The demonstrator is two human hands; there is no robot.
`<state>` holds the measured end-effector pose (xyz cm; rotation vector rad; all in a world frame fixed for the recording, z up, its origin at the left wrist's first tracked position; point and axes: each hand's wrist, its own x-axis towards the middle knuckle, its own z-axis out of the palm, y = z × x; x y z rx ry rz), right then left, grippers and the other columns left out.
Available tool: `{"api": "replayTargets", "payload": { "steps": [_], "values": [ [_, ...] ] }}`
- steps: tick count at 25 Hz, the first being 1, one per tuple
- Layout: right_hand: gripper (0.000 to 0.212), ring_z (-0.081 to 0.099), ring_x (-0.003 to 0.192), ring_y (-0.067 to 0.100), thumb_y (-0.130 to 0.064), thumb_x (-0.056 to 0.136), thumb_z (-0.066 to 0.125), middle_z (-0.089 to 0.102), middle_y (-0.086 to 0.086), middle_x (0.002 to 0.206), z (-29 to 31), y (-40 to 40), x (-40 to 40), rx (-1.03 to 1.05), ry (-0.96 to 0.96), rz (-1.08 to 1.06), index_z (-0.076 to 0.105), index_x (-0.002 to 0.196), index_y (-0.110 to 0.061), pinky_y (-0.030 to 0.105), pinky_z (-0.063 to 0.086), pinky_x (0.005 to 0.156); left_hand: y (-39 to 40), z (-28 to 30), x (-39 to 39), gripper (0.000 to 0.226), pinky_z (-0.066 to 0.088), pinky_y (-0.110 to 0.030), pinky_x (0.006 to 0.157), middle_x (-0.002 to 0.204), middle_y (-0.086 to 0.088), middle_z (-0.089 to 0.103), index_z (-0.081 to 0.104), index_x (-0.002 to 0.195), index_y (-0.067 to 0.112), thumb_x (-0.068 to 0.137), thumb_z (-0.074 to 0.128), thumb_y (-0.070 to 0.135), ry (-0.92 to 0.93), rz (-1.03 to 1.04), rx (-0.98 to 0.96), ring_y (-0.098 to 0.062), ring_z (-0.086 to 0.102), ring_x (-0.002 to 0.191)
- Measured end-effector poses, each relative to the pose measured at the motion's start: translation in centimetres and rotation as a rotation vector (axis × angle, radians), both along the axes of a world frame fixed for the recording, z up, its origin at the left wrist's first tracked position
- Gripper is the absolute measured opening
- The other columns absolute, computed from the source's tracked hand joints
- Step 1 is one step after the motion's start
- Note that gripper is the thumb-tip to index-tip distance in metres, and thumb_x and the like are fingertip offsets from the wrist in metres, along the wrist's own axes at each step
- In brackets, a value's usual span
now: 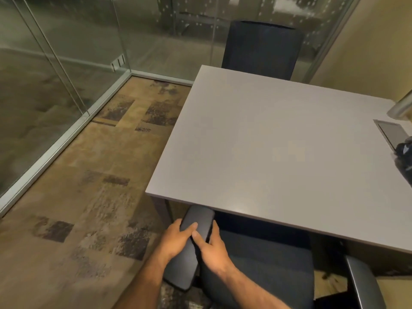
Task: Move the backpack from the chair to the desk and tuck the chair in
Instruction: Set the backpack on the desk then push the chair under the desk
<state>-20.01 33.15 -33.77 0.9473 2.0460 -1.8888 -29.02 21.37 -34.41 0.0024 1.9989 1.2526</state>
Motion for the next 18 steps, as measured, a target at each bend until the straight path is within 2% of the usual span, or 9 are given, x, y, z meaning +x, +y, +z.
{"api": "replayTargets", "payload": {
  "steps": [2,3,5,7,10,15,18],
  "values": [
    [0.073,0.068,0.111,0.012,-0.038,0.089,0.074,0.067,-0.002,0.129,-1.5,-0.7,0.0,-0.175,0.027,-0.141,0.037,0.149,-0.020,0.031,0.057,0.094,-0.1,-0.5,-0.4,0.031,0.059,-0.049,0.090,0.102,-0.006,0.078,0.070,0.113,0.017,0.090,0.071,0.037,-0.111,0.071,0.109,-0.024,0.075,0.093],
    [0.065,0.071,0.108,0.018,-0.034,0.087,0.077,0.071,0.002,0.123,-1.8,-0.9,0.0,-0.262,0.034,-0.194,0.045,0.142,-0.019,0.040,0.059,0.095,-0.1,-0.7,-0.6,0.027,0.060,-0.049,0.087,0.098,-0.007,0.079,0.073,0.109,0.015,0.090,0.072,0.034,-0.137,0.087,0.127,-0.025,0.076,0.089],
    [0.047,0.073,0.103,0.025,-0.023,0.091,0.074,0.074,0.010,0.116,-1.8,-1.2,-0.3,-0.373,0.030,-0.250,0.052,0.132,-0.018,0.051,0.058,0.095,0.0,-0.7,-0.6,0.021,0.062,-0.048,0.082,0.089,-0.009,0.080,0.076,0.100,0.012,0.088,0.074,0.029,-0.141,0.126,0.126,-0.027,0.077,0.084],
    [0.033,0.074,0.101,0.028,-0.014,0.095,0.068,0.075,0.013,0.112,-1.6,-1.1,-0.6,-0.404,0.023,-0.259,0.056,0.125,-0.016,0.052,0.058,0.093,0.3,-0.8,-0.5,0.018,0.063,-0.048,0.077,0.083,-0.010,0.080,0.078,0.090,0.010,0.086,0.076,0.027,-0.106,0.178,0.096,-0.029,0.077,0.080],
    [0.028,0.074,0.100,0.028,-0.011,0.098,0.064,0.076,0.014,0.111,-1.5,-0.9,-0.8,-0.408,0.006,-0.227,0.058,0.125,-0.011,0.050,0.059,0.091,0.6,-1.4,-0.3,0.017,0.062,-0.047,0.075,0.080,-0.010,0.079,0.078,0.083,0.010,0.084,0.078,0.027,-0.058,0.202,0.028,-0.029,0.076,0.078],
    [0.024,0.074,0.101,0.030,-0.008,0.099,0.062,0.077,0.014,0.109,-3.2,-0.4,-0.9,-0.408,-0.007,-0.189,0.061,0.123,-0.010,0.051,0.059,0.092,0.7,-2.5,-0.3,0.012,0.063,-0.041,0.073,0.081,-0.007,0.079,0.078,0.087,0.012,0.086,0.076,0.025,-0.053,0.212,0.028,-0.025,0.076,0.078],
    [0.022,0.074,0.099,0.030,-0.007,0.099,0.062,0.078,0.013,0.107,-4.7,-0.3,-1.0,-0.412,-0.016,-0.188,0.062,0.121,-0.009,0.048,0.060,0.090,0.7,-3.8,-0.4,0.014,0.063,-0.045,0.076,0.081,-0.005,0.080,0.079,0.088,0.013,0.085,0.077,0.026,-0.055,0.195,0.021,-0.025,0.076,0.078]
  ]
}}
